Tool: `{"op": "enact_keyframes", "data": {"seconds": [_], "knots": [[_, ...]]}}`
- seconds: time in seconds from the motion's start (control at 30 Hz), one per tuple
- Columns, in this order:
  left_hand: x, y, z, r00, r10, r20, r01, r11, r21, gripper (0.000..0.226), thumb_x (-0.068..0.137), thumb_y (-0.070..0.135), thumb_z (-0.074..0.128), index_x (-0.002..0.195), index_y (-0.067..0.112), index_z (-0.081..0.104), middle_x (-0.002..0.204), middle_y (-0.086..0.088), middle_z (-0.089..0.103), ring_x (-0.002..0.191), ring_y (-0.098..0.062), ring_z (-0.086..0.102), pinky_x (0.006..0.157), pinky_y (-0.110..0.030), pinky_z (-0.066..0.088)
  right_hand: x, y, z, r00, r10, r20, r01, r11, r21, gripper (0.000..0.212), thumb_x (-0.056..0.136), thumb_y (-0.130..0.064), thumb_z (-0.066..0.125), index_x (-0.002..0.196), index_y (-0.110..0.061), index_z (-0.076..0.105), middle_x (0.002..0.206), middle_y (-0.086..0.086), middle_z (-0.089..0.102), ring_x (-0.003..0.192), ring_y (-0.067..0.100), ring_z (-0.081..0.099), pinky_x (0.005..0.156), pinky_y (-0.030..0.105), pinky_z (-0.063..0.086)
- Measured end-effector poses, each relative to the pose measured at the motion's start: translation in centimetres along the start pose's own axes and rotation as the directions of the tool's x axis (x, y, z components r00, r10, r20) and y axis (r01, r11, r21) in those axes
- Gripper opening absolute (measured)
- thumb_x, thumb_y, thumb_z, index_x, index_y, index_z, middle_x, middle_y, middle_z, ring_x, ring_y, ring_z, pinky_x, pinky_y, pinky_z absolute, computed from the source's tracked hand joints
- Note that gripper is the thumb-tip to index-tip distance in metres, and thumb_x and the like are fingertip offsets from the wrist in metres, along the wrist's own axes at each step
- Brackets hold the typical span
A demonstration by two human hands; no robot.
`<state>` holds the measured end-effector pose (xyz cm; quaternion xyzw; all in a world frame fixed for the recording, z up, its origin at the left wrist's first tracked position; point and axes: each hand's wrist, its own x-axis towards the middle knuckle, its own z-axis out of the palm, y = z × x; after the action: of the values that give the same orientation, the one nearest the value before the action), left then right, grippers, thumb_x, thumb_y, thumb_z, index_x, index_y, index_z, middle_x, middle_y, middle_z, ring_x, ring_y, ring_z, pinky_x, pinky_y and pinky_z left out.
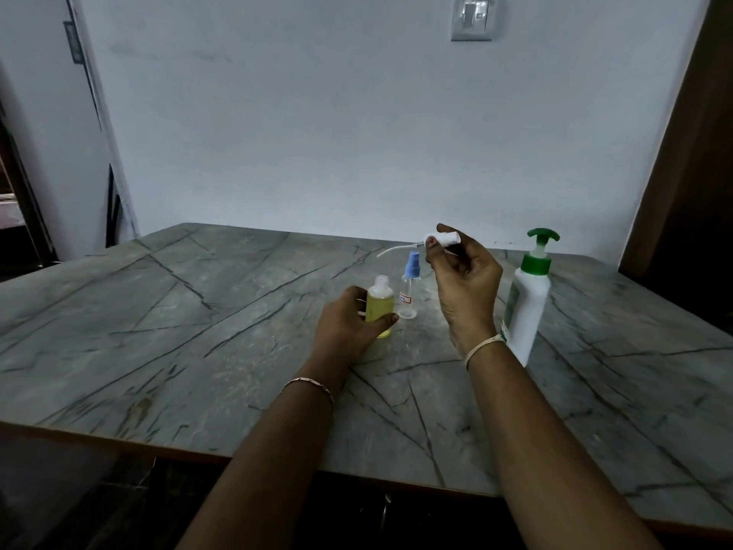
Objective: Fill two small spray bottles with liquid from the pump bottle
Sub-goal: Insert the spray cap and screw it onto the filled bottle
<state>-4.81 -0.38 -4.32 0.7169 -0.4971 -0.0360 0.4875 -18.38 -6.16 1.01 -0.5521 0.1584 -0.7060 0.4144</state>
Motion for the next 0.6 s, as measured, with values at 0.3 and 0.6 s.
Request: {"op": "enact_keyframes", "data": {"seconds": [0.3,0.6], "knots": [[-0.19,0.02,0.06,1.0,0.009,-0.007,-0.009,0.999,0.03,0.058,0.069,0.047,0.079,0.114,0.018,0.058,0.107,0.0,0.068,0.089,-0.013,0.064,0.073,-0.026,0.05,-0.23,0.55,0.0,0.995,-0.08,0.051,0.088,0.983,-0.162,0.02,0.086,-0.012,0.069,0.106,-0.013,0.068,0.089,-0.005,0.069,0.077,0.001,0.065,0.071,0.013,0.049],[-0.24,0.13,0.04,1.0,0.01,0.0,-0.01,0.999,0.035,0.059,0.07,0.048,0.078,0.116,0.018,0.057,0.108,0.0,0.067,0.09,-0.014,0.064,0.077,-0.03,0.053,-0.51,0.78,0.11,0.989,-0.098,0.114,0.125,0.958,-0.256,0.022,0.086,-0.014,0.069,0.107,-0.018,0.068,0.094,-0.001,0.068,0.077,0.0,0.062,0.069,0.012,0.048]]}}
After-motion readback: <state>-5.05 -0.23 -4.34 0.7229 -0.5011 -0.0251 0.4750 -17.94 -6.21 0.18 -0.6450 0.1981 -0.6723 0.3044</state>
